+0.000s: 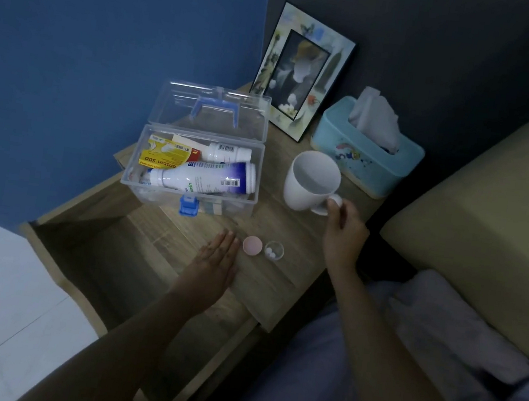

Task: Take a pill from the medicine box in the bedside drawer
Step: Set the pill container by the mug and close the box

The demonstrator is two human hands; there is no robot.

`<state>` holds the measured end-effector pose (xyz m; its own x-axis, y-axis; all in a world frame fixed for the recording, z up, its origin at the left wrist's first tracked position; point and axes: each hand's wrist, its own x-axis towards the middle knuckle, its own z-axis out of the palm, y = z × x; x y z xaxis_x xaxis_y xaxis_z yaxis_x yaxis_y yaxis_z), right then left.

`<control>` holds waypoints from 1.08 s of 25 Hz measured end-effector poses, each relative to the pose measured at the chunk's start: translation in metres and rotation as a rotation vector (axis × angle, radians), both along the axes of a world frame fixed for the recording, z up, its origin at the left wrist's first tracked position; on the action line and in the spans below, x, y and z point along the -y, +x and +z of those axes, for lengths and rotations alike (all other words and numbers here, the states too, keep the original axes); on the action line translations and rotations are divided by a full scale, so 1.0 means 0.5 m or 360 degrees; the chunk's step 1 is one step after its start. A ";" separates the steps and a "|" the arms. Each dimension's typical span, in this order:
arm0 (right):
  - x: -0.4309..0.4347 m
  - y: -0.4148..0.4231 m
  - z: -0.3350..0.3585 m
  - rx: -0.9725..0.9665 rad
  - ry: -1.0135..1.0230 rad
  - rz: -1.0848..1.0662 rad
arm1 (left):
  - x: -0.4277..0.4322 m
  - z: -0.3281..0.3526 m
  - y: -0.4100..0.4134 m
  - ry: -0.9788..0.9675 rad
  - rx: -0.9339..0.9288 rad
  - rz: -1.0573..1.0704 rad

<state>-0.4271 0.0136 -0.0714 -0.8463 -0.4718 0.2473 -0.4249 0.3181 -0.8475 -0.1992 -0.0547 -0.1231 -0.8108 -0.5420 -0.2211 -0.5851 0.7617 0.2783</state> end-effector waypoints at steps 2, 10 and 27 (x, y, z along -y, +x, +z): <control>-0.025 0.015 -0.005 0.0006 0.0041 0.0059 | -0.002 0.004 0.000 -0.0014 -0.0009 -0.0015; -0.047 0.042 -0.015 0.0040 0.0077 0.0188 | -0.005 0.014 0.000 -0.0035 -0.0006 -0.0020; -0.042 0.025 0.047 -0.0159 0.0286 0.0344 | 0.031 0.189 0.020 -0.0151 -0.0640 0.0209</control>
<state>-0.4146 0.0345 -0.0477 -0.6972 -0.6820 0.2209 -0.5777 0.3522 -0.7363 -0.1893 -0.0702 -0.0288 -0.7450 -0.6490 0.1542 -0.5380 0.7212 0.4365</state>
